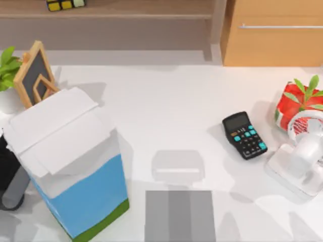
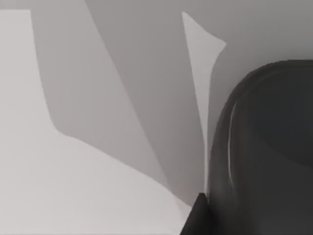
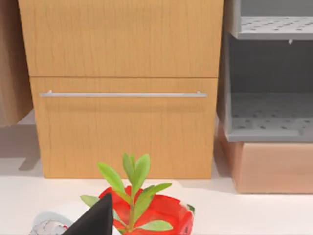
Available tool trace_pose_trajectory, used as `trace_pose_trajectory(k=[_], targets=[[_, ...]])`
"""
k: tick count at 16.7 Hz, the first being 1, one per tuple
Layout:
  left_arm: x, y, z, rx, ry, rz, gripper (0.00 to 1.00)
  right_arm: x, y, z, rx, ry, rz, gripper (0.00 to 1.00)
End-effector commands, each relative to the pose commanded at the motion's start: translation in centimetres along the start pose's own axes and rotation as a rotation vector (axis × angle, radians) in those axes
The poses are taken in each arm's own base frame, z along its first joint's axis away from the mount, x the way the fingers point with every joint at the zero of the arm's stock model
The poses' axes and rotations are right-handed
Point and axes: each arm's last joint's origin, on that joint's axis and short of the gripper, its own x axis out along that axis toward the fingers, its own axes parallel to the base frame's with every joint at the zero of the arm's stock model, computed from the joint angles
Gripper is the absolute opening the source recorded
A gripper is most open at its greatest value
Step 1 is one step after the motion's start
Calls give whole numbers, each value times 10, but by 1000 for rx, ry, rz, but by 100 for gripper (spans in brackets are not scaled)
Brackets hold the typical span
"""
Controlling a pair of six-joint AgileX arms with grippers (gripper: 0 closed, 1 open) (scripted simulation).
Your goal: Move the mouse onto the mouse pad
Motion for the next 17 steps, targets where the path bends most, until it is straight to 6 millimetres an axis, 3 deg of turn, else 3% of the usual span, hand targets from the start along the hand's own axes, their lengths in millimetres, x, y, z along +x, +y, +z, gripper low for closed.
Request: trace_pose_trajectory(k=[3,11,17], targets=[[-17,4,-4,3,-9,30,0,0,0,0,0,0,0,100],[-89,2,-9,-25,18,49,0,0,0,0,0,0,0,100],[-97,0,-2,2,3,-6,0,0,0,0,0,0,0,100]])
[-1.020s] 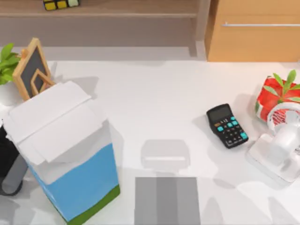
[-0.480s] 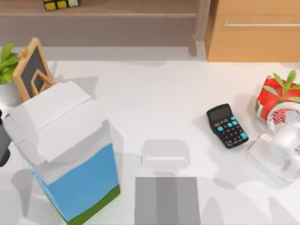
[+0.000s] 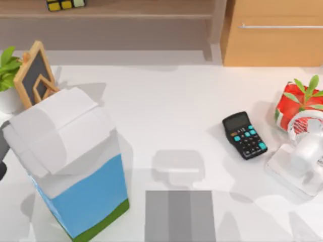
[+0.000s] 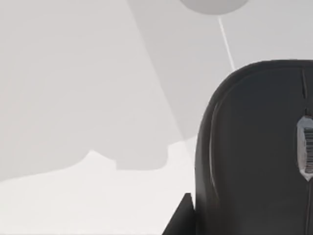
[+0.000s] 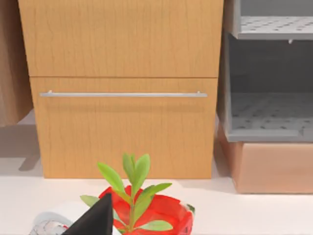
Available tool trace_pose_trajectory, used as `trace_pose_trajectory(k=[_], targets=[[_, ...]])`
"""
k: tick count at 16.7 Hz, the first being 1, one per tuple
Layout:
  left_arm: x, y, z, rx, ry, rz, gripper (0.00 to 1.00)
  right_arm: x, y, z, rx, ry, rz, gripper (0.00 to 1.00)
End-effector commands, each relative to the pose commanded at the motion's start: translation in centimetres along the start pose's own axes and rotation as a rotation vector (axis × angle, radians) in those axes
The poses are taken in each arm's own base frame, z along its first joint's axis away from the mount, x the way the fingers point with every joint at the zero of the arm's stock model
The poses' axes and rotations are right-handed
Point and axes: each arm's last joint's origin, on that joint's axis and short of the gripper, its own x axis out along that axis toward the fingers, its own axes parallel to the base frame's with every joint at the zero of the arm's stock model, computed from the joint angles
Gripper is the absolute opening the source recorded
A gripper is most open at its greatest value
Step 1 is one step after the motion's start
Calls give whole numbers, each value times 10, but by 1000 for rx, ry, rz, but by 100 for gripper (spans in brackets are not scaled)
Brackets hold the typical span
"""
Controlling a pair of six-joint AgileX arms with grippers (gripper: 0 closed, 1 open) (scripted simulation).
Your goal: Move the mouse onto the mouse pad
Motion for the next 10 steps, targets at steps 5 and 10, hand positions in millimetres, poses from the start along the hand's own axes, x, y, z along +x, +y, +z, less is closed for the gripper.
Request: trace_pose_trajectory(k=[5,10], targets=[[-2,4,0,-20,3,19,0,0,0,0,0,0,0,100],[-41,33,11,-188,23,225,0,0,0,0,0,0,0,100]])
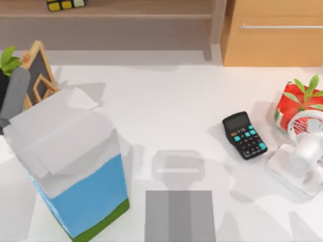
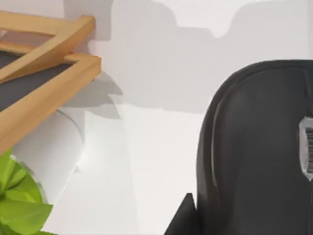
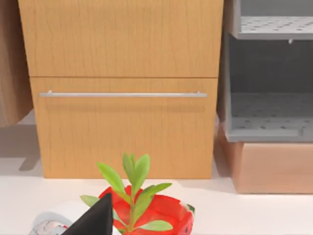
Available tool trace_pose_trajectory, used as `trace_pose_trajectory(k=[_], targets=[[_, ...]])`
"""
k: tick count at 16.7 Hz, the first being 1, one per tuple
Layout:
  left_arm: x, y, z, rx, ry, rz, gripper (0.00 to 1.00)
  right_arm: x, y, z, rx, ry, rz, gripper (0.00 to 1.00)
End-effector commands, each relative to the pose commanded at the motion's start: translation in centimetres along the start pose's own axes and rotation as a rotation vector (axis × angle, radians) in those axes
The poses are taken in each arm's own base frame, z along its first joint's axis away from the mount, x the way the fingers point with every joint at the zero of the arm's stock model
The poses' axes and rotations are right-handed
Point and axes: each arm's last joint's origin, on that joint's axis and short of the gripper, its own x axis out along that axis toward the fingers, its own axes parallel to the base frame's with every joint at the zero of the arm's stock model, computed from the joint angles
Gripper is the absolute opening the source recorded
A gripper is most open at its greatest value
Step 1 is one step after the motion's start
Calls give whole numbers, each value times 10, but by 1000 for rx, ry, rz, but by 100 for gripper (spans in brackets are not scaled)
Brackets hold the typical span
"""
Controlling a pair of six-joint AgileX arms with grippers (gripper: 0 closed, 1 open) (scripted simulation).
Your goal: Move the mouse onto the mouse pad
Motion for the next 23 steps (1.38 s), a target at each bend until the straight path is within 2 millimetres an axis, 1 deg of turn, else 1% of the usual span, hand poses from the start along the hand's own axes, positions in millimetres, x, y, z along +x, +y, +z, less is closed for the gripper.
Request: trace_pose_trajectory(k=[4,7,10,12,14,17,20,22,23], targets=[[-47,34,28,-250,-56,250,0,0,0,0,0,0,0,100],[-82,51,59,-476,-178,393,0,0,0,0,0,0,0,100],[-103,58,100,-710,-340,428,0,0,0,0,0,0,0,100],[-107,59,132,-864,-435,379,0,0,0,0,0,0,0,100],[-102,54,167,-1011,-497,286,0,0,0,0,0,0,0,100],[-78,38,220,-1207,-487,95,0,0,0,0,0,0,0,100],[-42,9,267,-1373,-354,-87,0,0,0,0,0,0,0,100],[-16,-14,290,-1465,-218,-171,0,0,0,0,0,0,0,100],[-3,-26,298,-1505,-144,-199,0,0,0,0,0,0,0,100]])
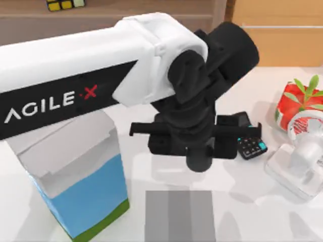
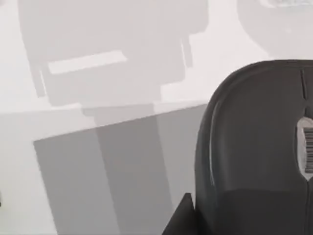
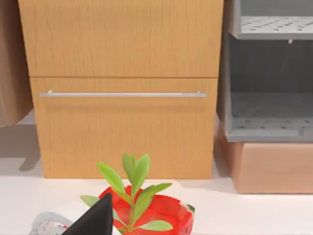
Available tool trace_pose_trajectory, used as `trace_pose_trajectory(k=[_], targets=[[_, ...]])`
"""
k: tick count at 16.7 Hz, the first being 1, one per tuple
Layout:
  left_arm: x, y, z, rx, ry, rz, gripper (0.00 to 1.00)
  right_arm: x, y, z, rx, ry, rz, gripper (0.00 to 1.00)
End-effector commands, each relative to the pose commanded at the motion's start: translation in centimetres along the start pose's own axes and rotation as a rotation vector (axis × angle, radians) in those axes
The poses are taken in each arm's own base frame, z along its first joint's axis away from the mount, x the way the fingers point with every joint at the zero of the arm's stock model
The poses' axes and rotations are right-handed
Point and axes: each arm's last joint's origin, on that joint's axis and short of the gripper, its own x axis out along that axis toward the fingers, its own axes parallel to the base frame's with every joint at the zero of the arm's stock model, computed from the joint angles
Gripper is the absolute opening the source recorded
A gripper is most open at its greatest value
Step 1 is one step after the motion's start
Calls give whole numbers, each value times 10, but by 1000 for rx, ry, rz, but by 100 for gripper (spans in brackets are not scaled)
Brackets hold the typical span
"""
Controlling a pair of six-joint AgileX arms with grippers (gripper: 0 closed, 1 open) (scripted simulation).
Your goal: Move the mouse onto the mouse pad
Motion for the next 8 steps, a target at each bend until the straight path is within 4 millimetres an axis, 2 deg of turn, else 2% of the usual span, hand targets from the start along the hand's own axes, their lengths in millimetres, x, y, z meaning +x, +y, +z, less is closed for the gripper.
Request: trace_pose_trajectory(k=[4,8], targets=[[41,-4,-33,-140,176,137,0,0,0,0,0,0,0,100],[51,0,-40,-181,217,186,0,0,0,0,0,0,0,100]])
